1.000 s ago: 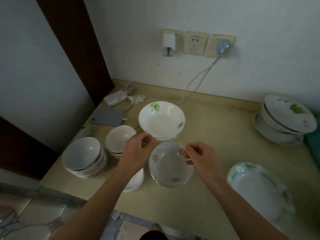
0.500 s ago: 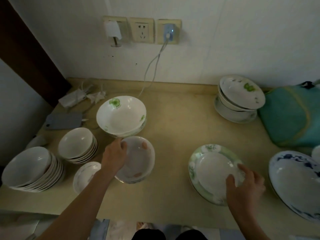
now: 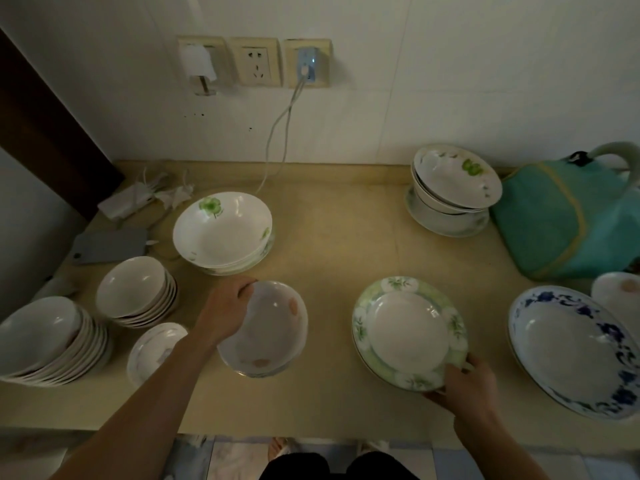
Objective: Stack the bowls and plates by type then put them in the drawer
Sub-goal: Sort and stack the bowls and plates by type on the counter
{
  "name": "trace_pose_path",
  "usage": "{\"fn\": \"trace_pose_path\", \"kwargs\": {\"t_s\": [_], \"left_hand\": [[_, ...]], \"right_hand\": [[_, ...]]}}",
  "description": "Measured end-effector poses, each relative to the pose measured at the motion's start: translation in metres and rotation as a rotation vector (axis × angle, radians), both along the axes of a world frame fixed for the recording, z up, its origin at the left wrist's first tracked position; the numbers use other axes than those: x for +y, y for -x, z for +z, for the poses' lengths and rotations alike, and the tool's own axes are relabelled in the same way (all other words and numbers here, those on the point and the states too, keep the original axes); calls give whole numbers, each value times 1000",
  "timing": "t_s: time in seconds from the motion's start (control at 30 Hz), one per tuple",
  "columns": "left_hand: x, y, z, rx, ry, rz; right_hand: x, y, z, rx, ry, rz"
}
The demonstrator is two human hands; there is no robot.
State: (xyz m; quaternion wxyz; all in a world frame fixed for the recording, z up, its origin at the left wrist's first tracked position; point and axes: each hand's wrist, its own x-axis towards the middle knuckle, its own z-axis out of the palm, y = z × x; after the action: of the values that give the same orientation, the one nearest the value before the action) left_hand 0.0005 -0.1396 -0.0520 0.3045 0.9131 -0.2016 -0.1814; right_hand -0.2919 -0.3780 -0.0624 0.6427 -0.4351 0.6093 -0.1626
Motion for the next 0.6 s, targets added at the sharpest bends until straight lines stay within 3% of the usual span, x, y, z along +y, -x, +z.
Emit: {"fn": "trace_pose_path", "kwargs": {"t_s": [0.27,0.6], "left_hand": [[-2,5,4,45,-37,-132],[-3,3,8,78,-49,-136]], "right_hand": [[1,-41,-6,-142,37,-11],[-15,-122,-4,-185,16,-57]]}}
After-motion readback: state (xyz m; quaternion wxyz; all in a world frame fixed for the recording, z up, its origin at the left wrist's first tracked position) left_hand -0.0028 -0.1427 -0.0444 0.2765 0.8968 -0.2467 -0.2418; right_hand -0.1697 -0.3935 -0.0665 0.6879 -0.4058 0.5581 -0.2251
